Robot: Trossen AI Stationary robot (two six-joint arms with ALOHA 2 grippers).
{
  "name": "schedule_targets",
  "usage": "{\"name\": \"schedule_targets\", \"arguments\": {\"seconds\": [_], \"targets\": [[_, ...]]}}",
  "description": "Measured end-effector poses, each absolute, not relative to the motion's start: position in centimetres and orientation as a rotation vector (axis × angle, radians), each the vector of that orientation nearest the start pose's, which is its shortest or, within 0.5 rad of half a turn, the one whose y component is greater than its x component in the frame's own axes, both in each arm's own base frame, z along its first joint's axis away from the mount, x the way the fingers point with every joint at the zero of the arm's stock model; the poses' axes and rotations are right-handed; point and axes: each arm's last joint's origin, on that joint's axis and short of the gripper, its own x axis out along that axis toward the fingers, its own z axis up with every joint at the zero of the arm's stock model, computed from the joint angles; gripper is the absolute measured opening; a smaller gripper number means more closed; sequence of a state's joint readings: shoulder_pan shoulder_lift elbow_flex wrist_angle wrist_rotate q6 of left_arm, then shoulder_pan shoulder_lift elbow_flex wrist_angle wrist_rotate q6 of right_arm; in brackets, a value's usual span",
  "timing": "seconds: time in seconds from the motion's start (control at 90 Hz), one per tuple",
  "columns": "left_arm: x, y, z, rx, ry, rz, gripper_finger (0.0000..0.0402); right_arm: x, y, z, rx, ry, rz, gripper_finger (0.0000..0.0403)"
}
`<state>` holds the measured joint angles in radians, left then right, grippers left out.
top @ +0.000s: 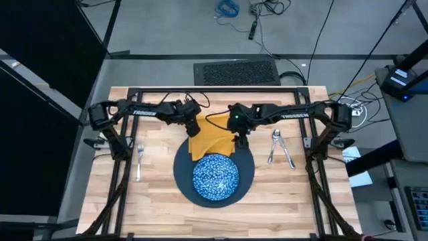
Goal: Set table place
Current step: Fold the yellow table napkin
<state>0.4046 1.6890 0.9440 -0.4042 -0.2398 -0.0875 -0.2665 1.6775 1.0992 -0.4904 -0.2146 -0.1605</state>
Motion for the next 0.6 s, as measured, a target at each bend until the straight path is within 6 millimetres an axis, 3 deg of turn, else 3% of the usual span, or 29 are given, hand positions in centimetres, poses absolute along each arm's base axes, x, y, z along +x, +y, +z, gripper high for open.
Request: {"name": "schedule_targets", "arguments": {"seconds": [0.256,0.6], "targets": [[28.3,12.9,15.6,-0.158,1.142,0.611,0.0187,32.2,-8.2,19.8,0.127,1.036,0.026,0.0199],[28.8,13.1,13.9,-0.152,1.176,0.606,0.0186,32.2,-8.2,19.8,0.149,1.037,0.013,0.0199]]}}
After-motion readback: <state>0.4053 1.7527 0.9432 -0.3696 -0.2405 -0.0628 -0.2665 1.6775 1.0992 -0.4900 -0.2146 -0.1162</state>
